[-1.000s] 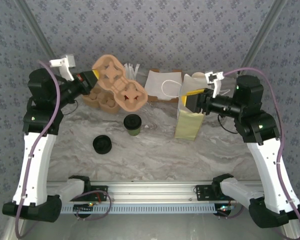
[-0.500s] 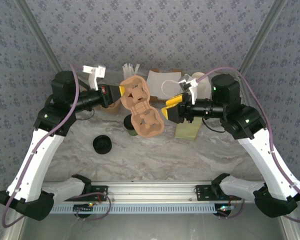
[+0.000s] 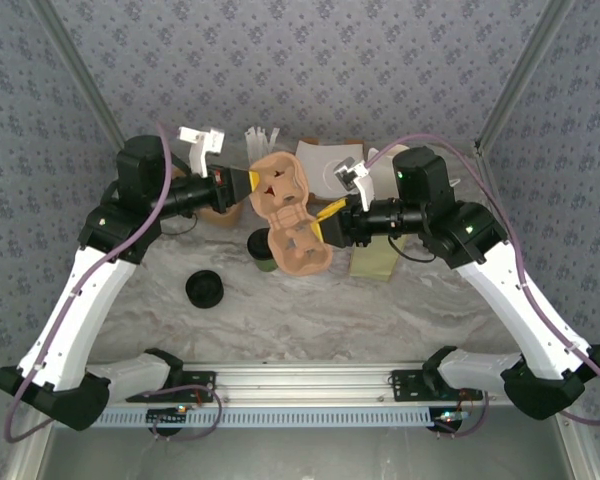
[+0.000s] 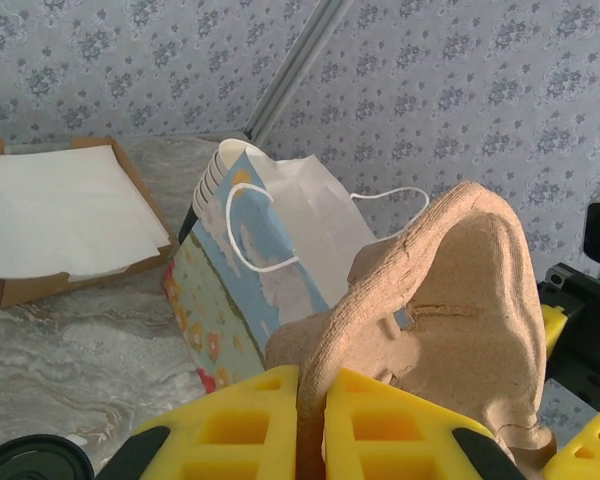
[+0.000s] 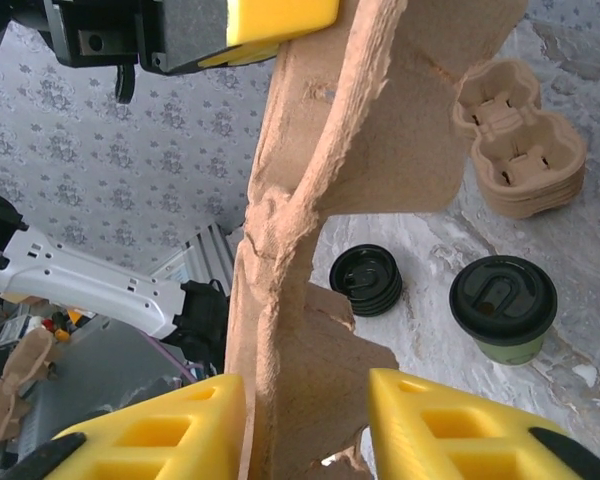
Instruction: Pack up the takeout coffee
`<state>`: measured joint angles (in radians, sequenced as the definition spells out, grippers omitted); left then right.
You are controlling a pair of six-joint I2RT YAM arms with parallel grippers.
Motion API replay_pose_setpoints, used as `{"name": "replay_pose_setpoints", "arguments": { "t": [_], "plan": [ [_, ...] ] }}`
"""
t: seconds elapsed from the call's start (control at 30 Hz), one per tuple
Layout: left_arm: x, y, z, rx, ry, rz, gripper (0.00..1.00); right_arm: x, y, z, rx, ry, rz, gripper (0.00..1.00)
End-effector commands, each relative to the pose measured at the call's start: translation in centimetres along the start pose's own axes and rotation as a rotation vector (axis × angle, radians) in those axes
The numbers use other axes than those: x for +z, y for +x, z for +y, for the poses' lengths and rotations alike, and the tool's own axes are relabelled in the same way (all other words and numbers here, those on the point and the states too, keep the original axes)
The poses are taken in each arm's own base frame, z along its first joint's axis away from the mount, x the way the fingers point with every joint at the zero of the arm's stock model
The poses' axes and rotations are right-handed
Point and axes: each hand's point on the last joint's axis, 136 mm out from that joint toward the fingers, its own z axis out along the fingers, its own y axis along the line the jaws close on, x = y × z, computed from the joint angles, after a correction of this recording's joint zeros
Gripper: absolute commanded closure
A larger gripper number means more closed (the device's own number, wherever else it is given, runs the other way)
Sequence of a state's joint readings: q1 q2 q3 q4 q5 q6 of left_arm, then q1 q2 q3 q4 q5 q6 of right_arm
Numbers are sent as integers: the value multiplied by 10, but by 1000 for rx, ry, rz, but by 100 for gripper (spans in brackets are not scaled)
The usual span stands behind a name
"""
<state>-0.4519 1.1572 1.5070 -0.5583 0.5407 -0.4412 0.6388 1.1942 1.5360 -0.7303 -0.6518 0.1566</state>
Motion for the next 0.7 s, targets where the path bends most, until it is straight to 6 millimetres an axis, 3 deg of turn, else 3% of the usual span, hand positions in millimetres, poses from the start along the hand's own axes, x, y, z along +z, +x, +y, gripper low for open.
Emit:
{"name": "replay_pose_setpoints", "arguments": {
  "t": [0.0, 0.2, 0.27, 0.37, 0.43, 0.5, 0.67],
  "plan": [
    [-4, -11, -7, 32, -2, -25, 88, -4, -4, 9, -28, -28, -4, 69],
    [-1, -11, -7, 34, -2, -12, 87, -1, -2, 12, -24, -57, 2, 87],
    [0, -10, -7, 35, 1, -10, 76, 1, 0, 9, -16, -50, 7, 90],
    [-6, -11, -9, 61, -3, -30, 45, 3, 2, 2, 3, -18, 7, 94],
    [-14, -12, -9, 90, -28, -48, 35, 3, 2, -1, 16, -9, 8, 96],
    [-27, -14, -8, 133, -75, -70, 28, 3, 2, -4, 26, 10, 8, 97],
    [-57, -19, -5, 259, -198, -133, 26, 6, 11, -32, 76, 156, 45, 100]
  ]
}}
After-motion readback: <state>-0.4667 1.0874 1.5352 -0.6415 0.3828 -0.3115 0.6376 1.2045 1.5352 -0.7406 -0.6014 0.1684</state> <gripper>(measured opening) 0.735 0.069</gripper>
